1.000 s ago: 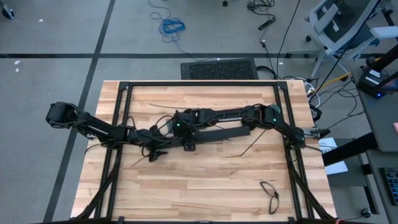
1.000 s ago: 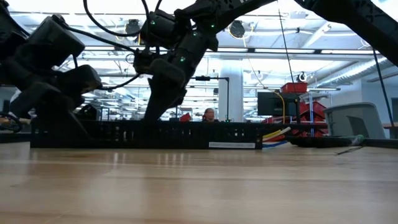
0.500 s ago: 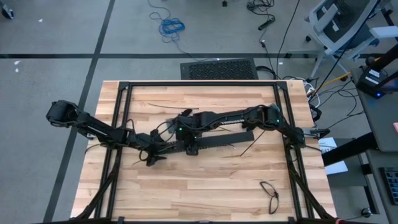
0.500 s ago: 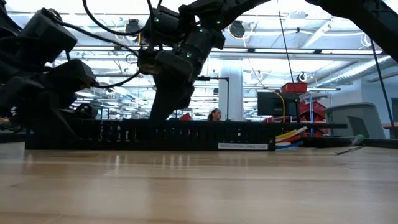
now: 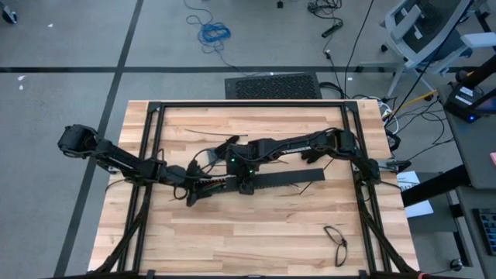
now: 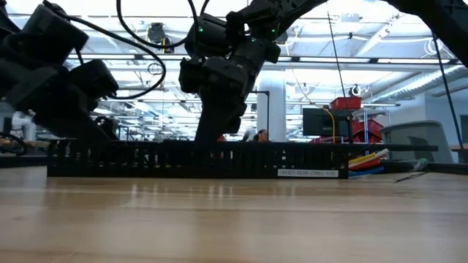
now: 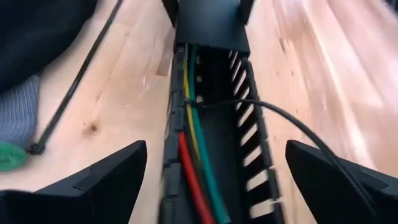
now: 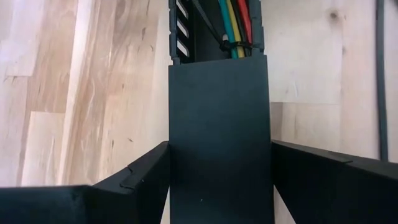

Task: Ziptie cables
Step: Close the cable duct

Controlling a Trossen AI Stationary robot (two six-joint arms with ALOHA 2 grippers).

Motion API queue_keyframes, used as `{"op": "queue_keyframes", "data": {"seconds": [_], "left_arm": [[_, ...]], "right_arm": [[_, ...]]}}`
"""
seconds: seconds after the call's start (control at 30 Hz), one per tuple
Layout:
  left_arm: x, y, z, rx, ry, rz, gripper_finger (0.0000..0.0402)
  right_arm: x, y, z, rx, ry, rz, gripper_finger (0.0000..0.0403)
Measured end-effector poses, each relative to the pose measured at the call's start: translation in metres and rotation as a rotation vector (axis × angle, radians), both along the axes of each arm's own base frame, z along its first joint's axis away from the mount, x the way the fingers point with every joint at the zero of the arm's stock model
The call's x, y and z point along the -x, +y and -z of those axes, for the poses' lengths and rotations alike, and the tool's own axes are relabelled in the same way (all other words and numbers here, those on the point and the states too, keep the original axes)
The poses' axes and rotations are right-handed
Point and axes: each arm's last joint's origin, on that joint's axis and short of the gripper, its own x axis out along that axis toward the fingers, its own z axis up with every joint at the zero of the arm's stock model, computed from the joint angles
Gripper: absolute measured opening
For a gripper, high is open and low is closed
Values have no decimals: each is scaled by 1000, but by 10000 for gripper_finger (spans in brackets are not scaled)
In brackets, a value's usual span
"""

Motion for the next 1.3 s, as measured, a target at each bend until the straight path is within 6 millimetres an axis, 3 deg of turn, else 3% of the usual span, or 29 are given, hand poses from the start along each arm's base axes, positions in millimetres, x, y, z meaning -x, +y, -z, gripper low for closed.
{"op": "queue_keyframes", "data": {"seconds": [0.3,0.47,0.7,0.97,1.3], "left_arm": [[-7,0,-14,215,-151,-163,377],[-9,2,-17,178,-194,-191,377],[-11,3,-4,106,-102,-247,377],[-33,-1,9,-134,3,-124,377],[-34,-5,4,-127,13,-113,377]], "right_arm": [[-6,-3,-1,23,-71,8,240],[-9,-3,-3,32,-109,12,240],[-9,-3,-3,35,-111,9,240],[-10,-3,-3,37,-119,6,240],[-10,-3,-3,36,-117,5,240]]}}
